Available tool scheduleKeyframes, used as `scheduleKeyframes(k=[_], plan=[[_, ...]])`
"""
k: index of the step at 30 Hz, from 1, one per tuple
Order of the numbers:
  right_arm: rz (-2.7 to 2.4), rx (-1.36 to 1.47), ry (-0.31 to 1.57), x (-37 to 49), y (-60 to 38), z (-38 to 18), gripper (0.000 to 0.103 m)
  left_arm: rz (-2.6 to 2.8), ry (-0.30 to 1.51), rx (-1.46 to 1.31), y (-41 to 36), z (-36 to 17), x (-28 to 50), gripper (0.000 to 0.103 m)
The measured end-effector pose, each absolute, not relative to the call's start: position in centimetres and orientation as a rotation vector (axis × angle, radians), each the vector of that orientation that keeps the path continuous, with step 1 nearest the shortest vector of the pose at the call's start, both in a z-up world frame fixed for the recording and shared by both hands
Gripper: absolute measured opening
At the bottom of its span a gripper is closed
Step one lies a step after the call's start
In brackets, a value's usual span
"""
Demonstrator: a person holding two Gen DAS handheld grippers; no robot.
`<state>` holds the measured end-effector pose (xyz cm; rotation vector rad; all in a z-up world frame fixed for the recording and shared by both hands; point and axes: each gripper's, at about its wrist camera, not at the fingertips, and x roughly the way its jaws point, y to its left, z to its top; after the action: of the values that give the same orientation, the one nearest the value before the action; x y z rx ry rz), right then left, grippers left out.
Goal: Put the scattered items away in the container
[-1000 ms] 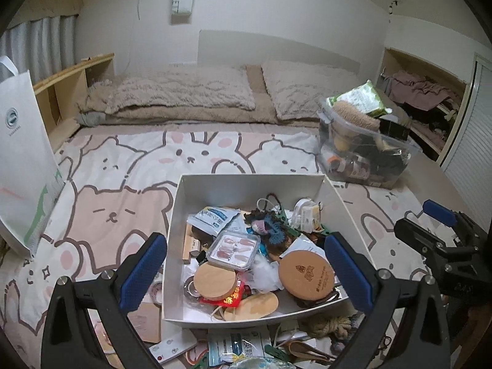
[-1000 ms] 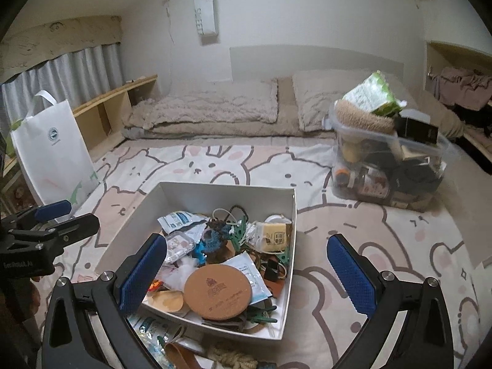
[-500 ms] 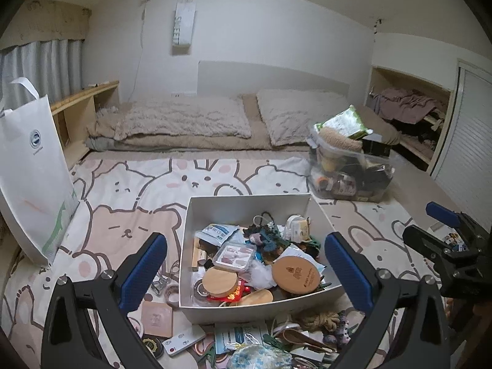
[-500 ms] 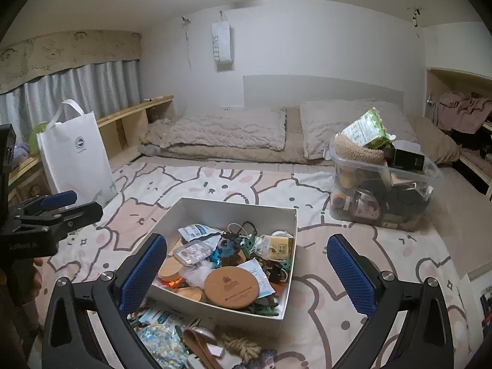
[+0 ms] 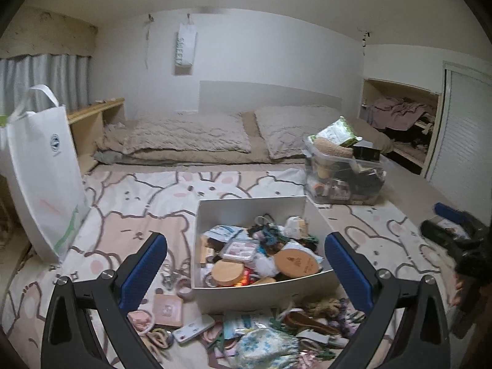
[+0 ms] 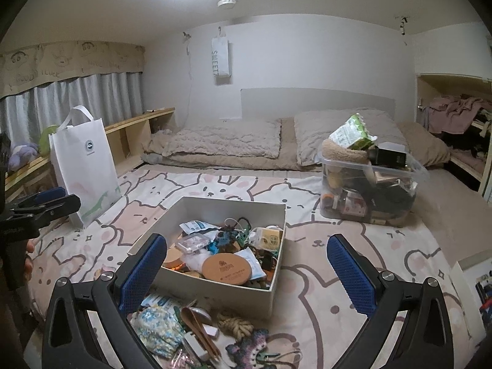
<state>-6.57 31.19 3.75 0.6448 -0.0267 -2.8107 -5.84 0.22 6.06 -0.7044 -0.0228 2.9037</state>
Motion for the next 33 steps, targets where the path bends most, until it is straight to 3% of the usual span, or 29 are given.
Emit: scheduleKeyframes(k=[13,33], plan=[[-2.856,0.582,-0.050,-3.2,32.1,1.0,0.103,2.936,-0.078,-0.668,-0.9,2.1,-2.8,0.103],[-2.839,0.660,-0.087,-0.9,31.8,-3.8,0.103,2.948,-0.017,-0.695,-0.6,-2.5,-0.1,0.103]])
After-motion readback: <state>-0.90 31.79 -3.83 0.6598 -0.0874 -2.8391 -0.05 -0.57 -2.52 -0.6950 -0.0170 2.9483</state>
